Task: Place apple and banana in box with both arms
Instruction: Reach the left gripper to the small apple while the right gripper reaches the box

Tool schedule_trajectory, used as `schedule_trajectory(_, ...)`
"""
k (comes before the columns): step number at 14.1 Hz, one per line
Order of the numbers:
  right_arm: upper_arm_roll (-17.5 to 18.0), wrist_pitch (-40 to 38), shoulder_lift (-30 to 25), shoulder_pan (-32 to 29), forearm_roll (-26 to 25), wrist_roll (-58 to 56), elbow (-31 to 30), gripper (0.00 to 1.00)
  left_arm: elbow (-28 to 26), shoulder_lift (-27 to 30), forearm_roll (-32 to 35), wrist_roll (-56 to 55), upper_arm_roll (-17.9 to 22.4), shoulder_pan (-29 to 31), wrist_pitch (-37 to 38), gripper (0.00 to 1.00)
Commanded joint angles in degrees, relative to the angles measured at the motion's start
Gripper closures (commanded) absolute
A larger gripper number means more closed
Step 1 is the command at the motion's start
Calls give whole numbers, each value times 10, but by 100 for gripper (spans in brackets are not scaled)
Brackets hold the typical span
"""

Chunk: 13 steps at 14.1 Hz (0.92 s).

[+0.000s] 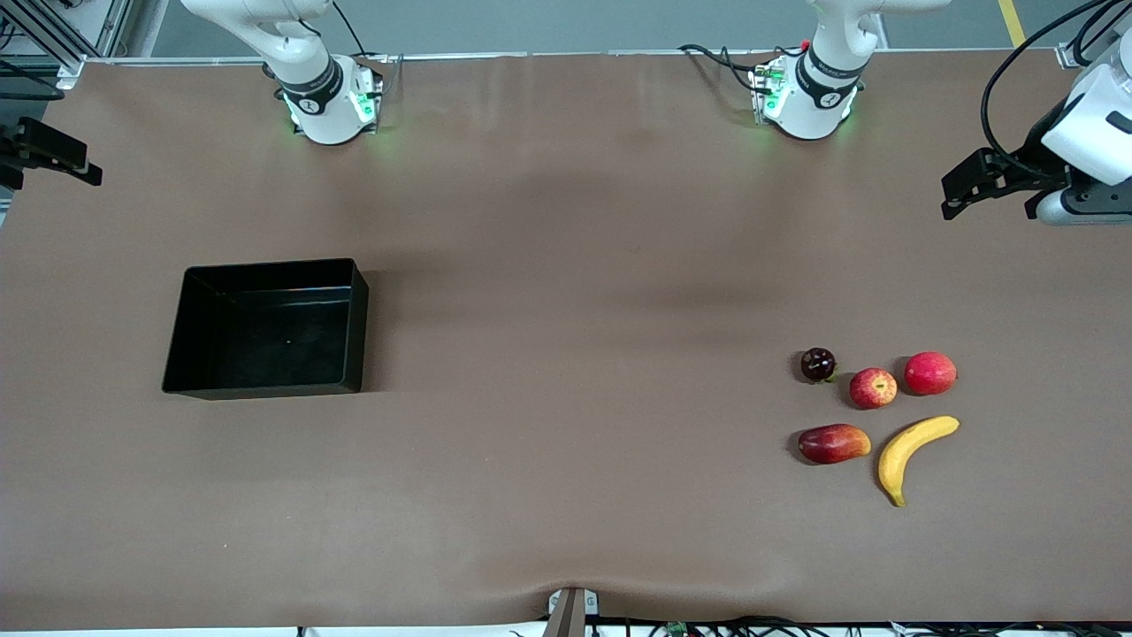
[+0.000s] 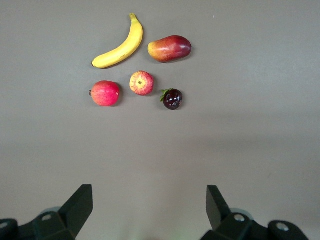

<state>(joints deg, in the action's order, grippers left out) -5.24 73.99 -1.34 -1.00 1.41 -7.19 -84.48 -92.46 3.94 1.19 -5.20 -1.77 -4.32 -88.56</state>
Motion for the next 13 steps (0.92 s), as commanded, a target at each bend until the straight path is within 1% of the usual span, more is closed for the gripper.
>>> schedule_trajectory(1, 6, 5, -6, -9, 6, -4, -8, 0, 18, -8, 0, 10, 3, 4, 14, 0)
schedule_trajectory(2, 6, 5, -6, -9, 6, -4, -8, 0, 20, -9, 1, 8, 5, 5, 13, 0)
schedule_trajectory(4, 6, 5, -7, -10, 6, -4, -8, 0, 47, -33, 13, 8, 6, 5, 14, 0)
schedule_trajectory(5, 6, 4, -6, -10, 6, -4, -8, 0, 48, -44, 26, 12, 5, 5, 12, 0)
schedule_trajectory(8, 6, 7, -1, -15, 6, -4, -5, 0, 43, -78, 26, 14, 5, 6, -13, 0)
schedule_trajectory(10, 5, 5, 30, -33, 10, -2, 2, 0, 14, -93, 27, 14, 5, 24, -60, 0)
schedule_trajectory(13, 4, 11, 71, -47, 2, -5, 2, 0, -67, -93, 27, 18, 5, 39, -171, 0)
